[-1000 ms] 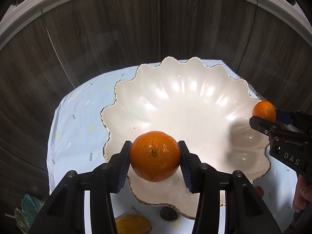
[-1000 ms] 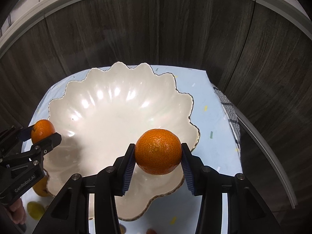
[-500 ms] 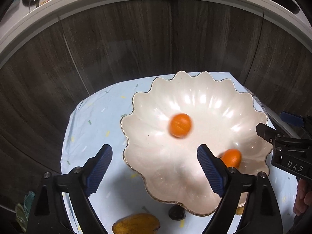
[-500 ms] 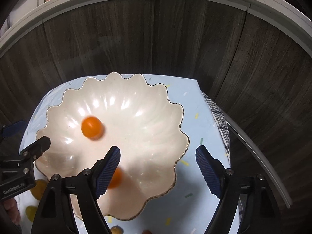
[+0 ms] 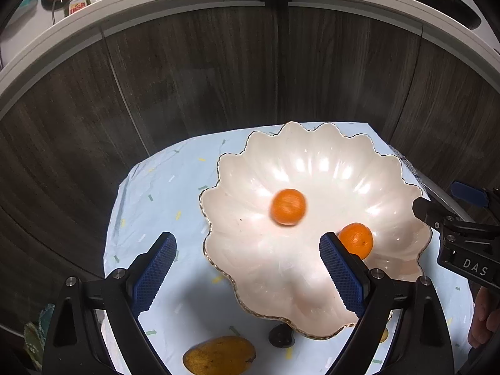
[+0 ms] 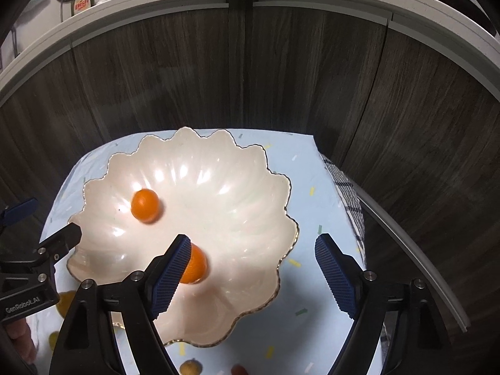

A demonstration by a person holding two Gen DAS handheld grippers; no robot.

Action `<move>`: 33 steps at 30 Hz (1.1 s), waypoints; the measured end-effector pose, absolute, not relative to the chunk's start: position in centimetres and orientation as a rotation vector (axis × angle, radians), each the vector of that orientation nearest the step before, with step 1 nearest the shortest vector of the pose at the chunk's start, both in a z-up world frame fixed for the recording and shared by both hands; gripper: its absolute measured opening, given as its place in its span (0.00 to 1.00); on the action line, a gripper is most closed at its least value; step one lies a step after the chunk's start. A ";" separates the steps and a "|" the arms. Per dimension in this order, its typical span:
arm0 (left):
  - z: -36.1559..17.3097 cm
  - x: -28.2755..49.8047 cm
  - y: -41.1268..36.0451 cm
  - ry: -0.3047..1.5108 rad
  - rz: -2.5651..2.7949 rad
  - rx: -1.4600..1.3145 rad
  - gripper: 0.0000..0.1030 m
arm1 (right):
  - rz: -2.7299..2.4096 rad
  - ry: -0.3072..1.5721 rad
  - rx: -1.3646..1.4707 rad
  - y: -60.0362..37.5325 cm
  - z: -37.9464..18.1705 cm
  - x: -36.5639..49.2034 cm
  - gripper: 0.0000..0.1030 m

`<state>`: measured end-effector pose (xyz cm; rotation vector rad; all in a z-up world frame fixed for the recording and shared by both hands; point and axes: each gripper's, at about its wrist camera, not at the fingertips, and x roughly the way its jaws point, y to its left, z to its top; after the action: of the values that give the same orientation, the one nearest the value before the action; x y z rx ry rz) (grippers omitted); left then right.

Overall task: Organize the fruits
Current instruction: 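Open the left tool to drop its mandarin into the bowl while the right tool releases its mandarin, then withdraw both tools from the bowl and move toward the remaining fruits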

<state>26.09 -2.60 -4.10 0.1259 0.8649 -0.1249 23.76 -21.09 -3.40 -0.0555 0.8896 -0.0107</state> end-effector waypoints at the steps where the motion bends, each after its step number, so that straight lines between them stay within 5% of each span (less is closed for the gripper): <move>1: -4.1 26.0 -2.6 0.866 -0.127 0.127 0.91 | -0.011 0.888 -0.056 -21.1 -3.3 23.7 0.80; 33: -5.1 19.1 -1.7 0.873 -0.125 0.159 0.91 | 0.019 0.872 -0.027 -20.1 -3.7 18.3 0.80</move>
<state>19.14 -1.74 -5.10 0.1591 0.8728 -0.1254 18.30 -20.09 -3.69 -0.0269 0.8720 0.0193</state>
